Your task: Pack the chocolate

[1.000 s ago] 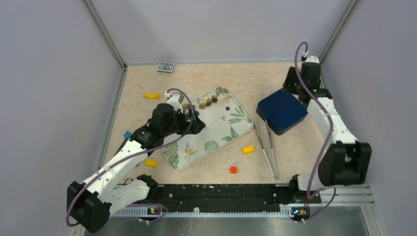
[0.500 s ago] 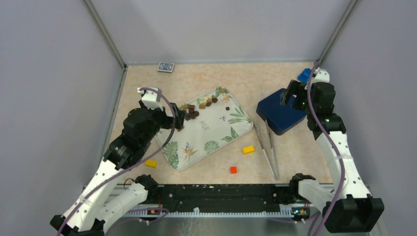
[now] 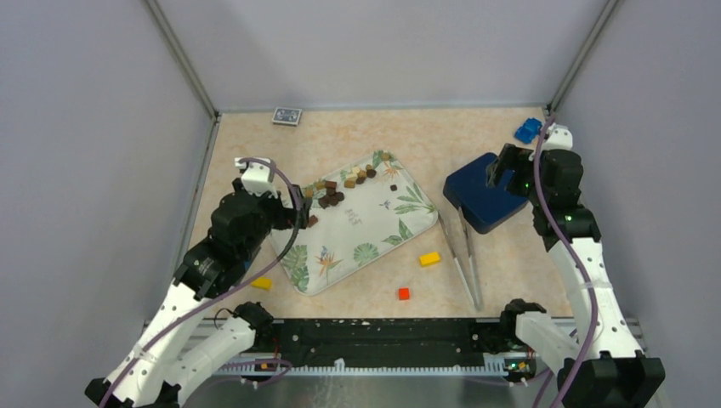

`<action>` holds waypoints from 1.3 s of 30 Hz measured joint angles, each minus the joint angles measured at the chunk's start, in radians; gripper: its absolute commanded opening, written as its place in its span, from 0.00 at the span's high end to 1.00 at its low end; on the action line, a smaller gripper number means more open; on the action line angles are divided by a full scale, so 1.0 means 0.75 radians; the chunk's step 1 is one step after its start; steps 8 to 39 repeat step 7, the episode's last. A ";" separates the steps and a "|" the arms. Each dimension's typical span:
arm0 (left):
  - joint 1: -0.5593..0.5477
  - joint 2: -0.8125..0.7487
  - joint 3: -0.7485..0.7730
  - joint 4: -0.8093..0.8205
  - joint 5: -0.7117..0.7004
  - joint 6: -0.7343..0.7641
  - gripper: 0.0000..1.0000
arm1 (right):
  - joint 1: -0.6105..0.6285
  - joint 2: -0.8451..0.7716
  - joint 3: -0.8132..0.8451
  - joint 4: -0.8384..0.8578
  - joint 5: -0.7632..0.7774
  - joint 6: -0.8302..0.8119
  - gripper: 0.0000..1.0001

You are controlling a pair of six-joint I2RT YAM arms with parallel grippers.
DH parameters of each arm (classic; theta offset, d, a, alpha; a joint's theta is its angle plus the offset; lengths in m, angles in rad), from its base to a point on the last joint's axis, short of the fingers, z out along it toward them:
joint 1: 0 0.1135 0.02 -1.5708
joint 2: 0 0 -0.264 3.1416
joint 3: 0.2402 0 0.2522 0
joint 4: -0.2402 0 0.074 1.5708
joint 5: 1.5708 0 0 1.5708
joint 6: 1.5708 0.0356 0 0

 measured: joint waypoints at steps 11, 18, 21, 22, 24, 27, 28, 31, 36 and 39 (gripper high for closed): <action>0.000 -0.035 -0.047 0.000 0.020 0.005 0.01 | 0.000 -0.035 0.000 -0.002 0.001 0.004 0.04; 0.000 -0.035 -0.047 0.000 0.020 0.005 0.01 | 0.000 -0.035 0.000 -0.002 0.001 0.004 0.04; 0.000 -0.035 -0.047 0.000 0.020 0.005 0.01 | 0.000 -0.035 0.000 -0.002 0.001 0.004 0.04; 0.000 -0.035 -0.047 0.000 0.020 0.005 0.01 | 0.000 -0.035 0.000 -0.002 0.001 0.004 0.04; 0.000 -0.035 -0.047 0.000 0.020 0.005 0.01 | 0.000 -0.035 0.000 -0.002 0.001 0.004 0.04; 0.000 -0.035 -0.047 0.000 0.020 0.005 0.01 | 0.000 -0.035 0.000 -0.002 0.001 0.004 0.04; 0.000 -0.035 -0.047 0.000 0.020 0.005 0.01 | 0.000 -0.035 0.000 -0.002 0.001 0.004 0.04; 0.000 -0.035 -0.047 0.000 0.020 0.005 0.01 | 0.000 -0.035 0.000 -0.002 0.001 0.004 0.04; 0.000 -0.035 -0.047 0.000 0.020 0.005 0.01 | 0.000 -0.035 0.000 -0.002 0.001 0.004 0.04; 0.000 -0.035 -0.047 0.000 0.020 0.005 0.01 | 0.000 -0.035 0.000 -0.002 0.001 0.004 0.04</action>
